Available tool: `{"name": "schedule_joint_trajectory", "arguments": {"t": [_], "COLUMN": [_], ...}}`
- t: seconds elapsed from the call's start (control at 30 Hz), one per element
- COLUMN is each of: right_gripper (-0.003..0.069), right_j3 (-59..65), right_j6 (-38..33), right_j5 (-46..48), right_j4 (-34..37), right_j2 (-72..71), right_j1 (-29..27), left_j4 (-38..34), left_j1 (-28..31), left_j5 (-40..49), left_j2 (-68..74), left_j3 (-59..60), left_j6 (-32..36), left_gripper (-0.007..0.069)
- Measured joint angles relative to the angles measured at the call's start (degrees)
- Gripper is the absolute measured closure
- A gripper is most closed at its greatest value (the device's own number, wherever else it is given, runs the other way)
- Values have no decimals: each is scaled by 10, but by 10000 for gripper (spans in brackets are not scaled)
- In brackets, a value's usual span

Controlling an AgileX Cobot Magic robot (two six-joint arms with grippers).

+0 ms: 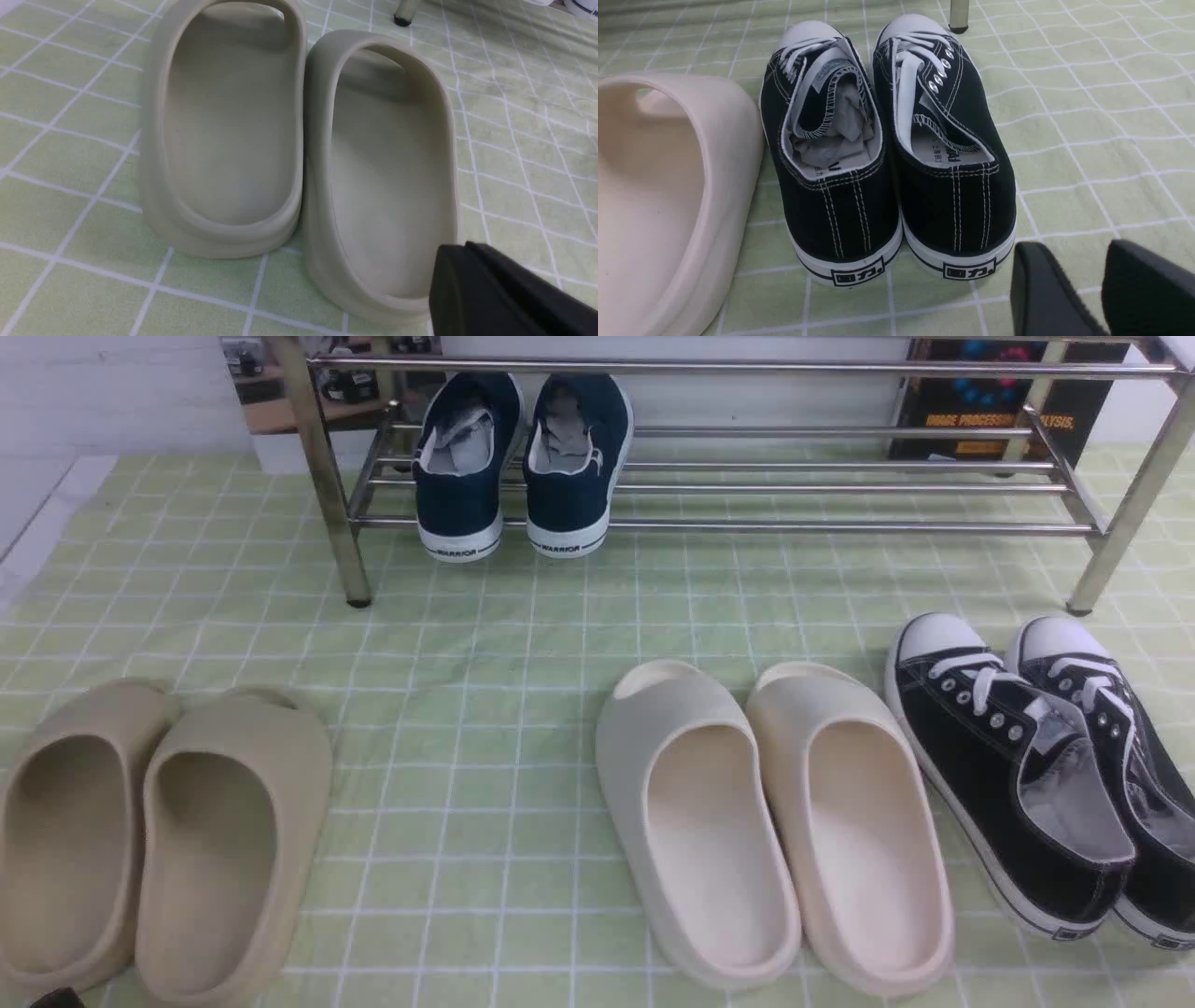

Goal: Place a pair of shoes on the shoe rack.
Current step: Use the right arm to grab the shoe closest to it

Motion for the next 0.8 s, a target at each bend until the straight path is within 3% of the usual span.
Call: {"name": "schedule_joint_trajectory", "arguments": {"t": [0.57, 0.67, 0.8], "right_gripper": [419, 419, 419], "right_j3": [0, 0, 0], "right_j6": [0, 0, 0], "right_j5": [0, 0, 0], "right_j4": [8, 35, 122], "right_j2": [0, 0, 0], "right_j1": [0, 0, 0], "left_j4": [0, 0, 0], "left_j1": [0, 0, 0], "left_j5": [0, 0, 0], "left_j2": [0, 0, 0], "left_j3": [0, 0, 0], "left_j6": [0, 0, 0], "left_gripper": [624, 620, 617]}}
